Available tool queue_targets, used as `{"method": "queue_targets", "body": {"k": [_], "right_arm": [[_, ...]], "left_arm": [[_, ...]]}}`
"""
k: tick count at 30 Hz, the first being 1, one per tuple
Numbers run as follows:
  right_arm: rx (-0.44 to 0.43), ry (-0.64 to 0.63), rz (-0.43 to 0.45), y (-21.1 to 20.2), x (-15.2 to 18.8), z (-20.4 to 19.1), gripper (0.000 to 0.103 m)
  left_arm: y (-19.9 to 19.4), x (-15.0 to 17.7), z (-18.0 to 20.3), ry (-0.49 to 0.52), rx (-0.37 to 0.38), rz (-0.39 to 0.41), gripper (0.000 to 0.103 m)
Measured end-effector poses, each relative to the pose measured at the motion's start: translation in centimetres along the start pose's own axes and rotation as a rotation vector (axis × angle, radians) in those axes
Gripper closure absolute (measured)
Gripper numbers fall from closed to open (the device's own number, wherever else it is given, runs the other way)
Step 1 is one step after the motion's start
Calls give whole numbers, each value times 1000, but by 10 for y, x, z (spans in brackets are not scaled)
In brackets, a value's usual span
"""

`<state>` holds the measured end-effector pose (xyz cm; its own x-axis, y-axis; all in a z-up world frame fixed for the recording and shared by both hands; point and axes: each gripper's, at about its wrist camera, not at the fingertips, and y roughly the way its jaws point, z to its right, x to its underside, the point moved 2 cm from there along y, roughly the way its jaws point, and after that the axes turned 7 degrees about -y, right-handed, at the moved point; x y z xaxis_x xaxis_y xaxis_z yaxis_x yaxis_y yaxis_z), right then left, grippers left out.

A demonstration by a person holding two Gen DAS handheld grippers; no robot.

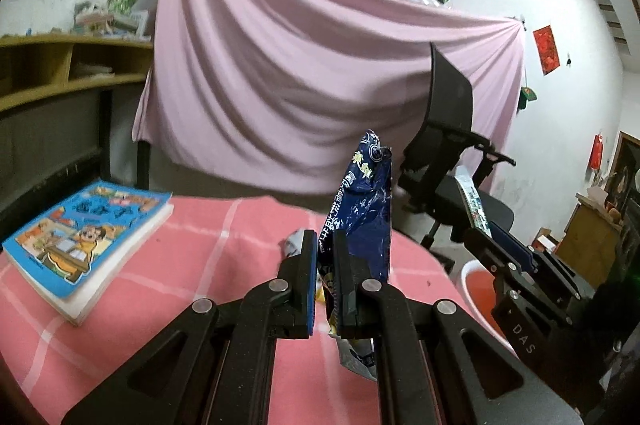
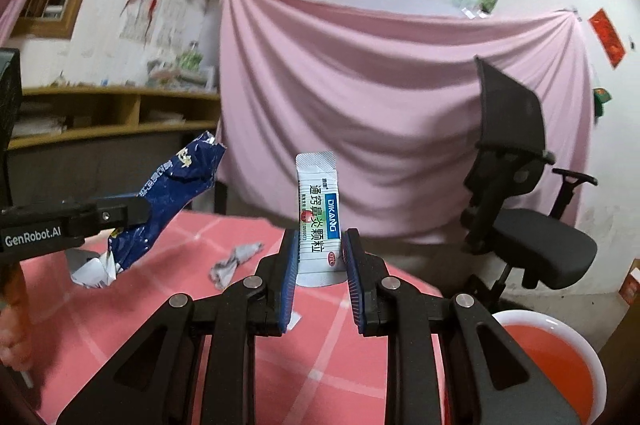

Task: Collect trash
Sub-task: 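Carry the wrapper and sachet over the bucket and open both tools to drop them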

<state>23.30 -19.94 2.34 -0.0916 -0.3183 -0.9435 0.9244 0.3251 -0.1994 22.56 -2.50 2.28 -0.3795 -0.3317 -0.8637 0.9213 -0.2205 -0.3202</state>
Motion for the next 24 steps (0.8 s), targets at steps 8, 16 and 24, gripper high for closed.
{"method": "queue_targets", "body": {"k": [8, 16, 24], "right_arm": [[56, 115, 55, -21, -2, 33, 82], [132, 171, 78, -43, 4, 70, 82], [202, 232, 51, -58, 18, 111, 82]], "left_arm": [[2, -2, 32, 32, 31, 26, 98], [15, 0, 70, 49, 92, 20, 98], [36, 8, 117, 89, 142, -8, 98]]}}
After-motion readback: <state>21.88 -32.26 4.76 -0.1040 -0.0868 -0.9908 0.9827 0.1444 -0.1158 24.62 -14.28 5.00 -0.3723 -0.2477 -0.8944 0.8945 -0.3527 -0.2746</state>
